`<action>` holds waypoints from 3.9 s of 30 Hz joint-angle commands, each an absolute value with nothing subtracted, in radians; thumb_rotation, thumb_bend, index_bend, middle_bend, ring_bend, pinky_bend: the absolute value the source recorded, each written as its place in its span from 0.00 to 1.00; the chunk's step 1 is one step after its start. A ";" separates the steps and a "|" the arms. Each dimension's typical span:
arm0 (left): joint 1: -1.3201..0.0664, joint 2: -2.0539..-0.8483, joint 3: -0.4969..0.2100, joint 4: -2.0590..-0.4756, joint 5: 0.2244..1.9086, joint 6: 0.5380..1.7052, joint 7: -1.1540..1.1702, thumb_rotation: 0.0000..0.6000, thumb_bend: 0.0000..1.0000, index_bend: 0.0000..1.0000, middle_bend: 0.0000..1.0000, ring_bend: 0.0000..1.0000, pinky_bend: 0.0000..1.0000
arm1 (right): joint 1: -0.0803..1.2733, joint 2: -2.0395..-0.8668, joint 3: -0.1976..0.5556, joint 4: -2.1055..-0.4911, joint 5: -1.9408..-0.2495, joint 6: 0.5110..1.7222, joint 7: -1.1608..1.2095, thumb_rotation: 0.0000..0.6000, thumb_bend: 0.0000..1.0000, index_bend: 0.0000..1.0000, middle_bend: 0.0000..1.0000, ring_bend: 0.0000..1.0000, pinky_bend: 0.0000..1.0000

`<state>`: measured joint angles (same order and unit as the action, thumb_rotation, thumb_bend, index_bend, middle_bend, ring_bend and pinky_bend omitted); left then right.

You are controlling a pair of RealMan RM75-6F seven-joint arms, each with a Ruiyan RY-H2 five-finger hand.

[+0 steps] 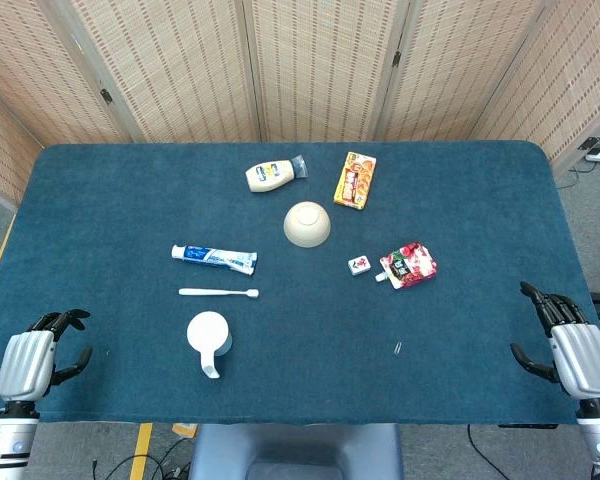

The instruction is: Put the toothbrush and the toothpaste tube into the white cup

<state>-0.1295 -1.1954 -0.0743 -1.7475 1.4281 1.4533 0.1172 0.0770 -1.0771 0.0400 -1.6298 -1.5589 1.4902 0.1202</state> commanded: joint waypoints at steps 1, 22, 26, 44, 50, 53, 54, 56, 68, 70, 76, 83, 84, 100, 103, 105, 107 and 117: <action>-0.129 -1.196 -0.074 -1.748 1.428 1.453 0.115 1.00 0.39 0.34 0.46 0.32 0.46 | 0.077 -1.078 0.041 -1.629 -1.557 1.489 0.120 1.00 0.21 0.04 0.19 0.20 0.18; -0.149 -1.193 -0.099 -1.712 1.436 1.450 0.068 1.00 0.39 0.35 0.46 0.34 0.46 | 0.073 -1.071 0.046 -1.628 -1.568 1.511 0.129 1.00 0.21 0.04 0.19 0.20 0.18; -0.194 -1.198 -0.133 -1.653 1.448 1.419 0.006 1.00 0.39 0.36 0.46 0.36 0.46 | 0.074 -1.068 0.046 -1.633 -1.572 1.513 0.127 1.00 0.21 0.04 0.19 0.20 0.18; -0.505 -1.292 -0.186 -1.286 1.492 1.079 -0.289 1.00 0.39 0.47 0.92 0.80 0.91 | 0.060 -1.046 0.042 -1.678 -1.586 1.537 0.089 1.00 0.21 0.04 0.19 0.20 0.18; -0.572 -1.367 -0.159 -1.197 1.510 1.013 -0.320 1.00 0.39 0.48 0.94 0.83 0.93 | 0.055 -1.045 0.041 -1.681 -1.582 1.540 0.086 1.00 0.21 0.04 0.19 0.20 0.18; -0.600 -1.399 -0.146 -1.161 1.511 0.978 -0.323 1.00 0.39 0.48 0.95 0.83 0.93 | 0.055 -1.045 0.041 -1.681 -1.580 1.539 0.086 1.00 0.21 0.04 0.19 0.20 0.18; -0.610 -1.412 -0.141 -1.148 1.509 0.962 -0.323 1.00 0.39 0.48 0.96 0.83 0.93 | 0.055 -1.045 0.041 -1.680 -1.580 1.538 0.086 1.00 0.21 0.04 0.19 0.20 0.18; -0.629 -1.437 -0.135 -1.124 1.503 0.935 -0.319 1.00 0.39 0.49 0.98 0.86 0.94 | 0.056 -1.047 0.042 -1.678 -1.577 1.536 0.087 1.00 0.21 0.04 0.19 0.20 0.18; -0.713 -1.553 -0.119 -1.045 1.441 0.806 -0.223 1.00 0.39 0.51 1.00 0.93 1.00 | 0.060 -1.053 0.044 -1.662 -1.566 1.522 0.097 1.00 0.21 0.04 0.19 0.20 0.18; -0.722 -1.569 -0.123 -1.038 1.424 0.790 -0.202 1.00 0.39 0.50 1.00 0.94 1.00 | 0.059 -1.052 0.044 -1.662 -1.565 1.522 0.099 1.00 0.21 0.04 0.19 0.20 0.18; -0.748 -1.615 -0.147 -1.015 1.369 0.771 -0.144 1.00 0.39 0.50 1.00 0.94 1.00 | 0.055 -1.050 0.044 -1.659 -1.562 1.525 0.102 1.00 0.21 0.04 0.19 0.20 0.18; -0.770 -1.622 -0.157 -1.030 1.339 0.747 -0.114 1.00 0.39 0.49 1.00 0.94 1.00 | 0.051 -1.049 0.043 -1.655 -1.559 1.526 0.107 1.00 0.21 0.04 0.19 0.20 0.18; -0.776 -1.624 -0.158 -1.035 1.336 0.744 -0.108 1.00 0.39 0.49 1.00 0.94 1.00 | 0.051 -1.050 0.043 -1.654 -1.558 1.526 0.108 1.00 0.21 0.04 0.19 0.20 0.18; -0.817 -1.659 -0.167 -1.033 1.268 0.701 -0.041 1.00 0.39 0.51 1.00 0.94 1.00 | 0.043 -1.054 0.043 -1.636 -1.552 1.529 0.127 1.00 0.21 0.04 0.19 0.20 0.18; -0.822 -1.661 -0.165 -1.031 1.260 0.691 -0.037 1.00 0.39 0.52 1.00 0.94 1.00 | 0.042 -1.055 0.043 -1.633 -1.552 1.530 0.130 1.00 0.21 0.04 0.19 0.20 0.18; -0.823 -1.665 -0.165 -1.027 1.255 0.690 -0.032 1.00 0.39 0.52 1.00 0.94 1.00 | 0.041 -1.056 0.043 -1.630 -1.552 1.532 0.132 1.00 0.21 0.04 0.19 0.20 0.18; -0.825 -1.668 -0.166 -1.026 1.250 0.691 -0.031 1.00 0.39 0.52 1.00 0.94 1.00 | 0.040 -1.057 0.043 -1.627 -1.551 1.532 0.135 1.00 0.21 0.04 0.19 0.20 0.18; -0.834 -1.670 -0.165 -1.024 1.230 0.680 -0.015 1.00 0.42 0.56 1.00 0.94 1.00 | 0.035 -1.058 0.043 -1.620 -1.550 1.536 0.142 1.00 0.21 0.04 0.19 0.20 0.18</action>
<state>-0.8337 -1.6701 -0.1650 -1.0245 1.2300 0.6803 -0.0156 0.0351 -1.0577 0.0433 -1.6198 -1.5501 1.5362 0.1421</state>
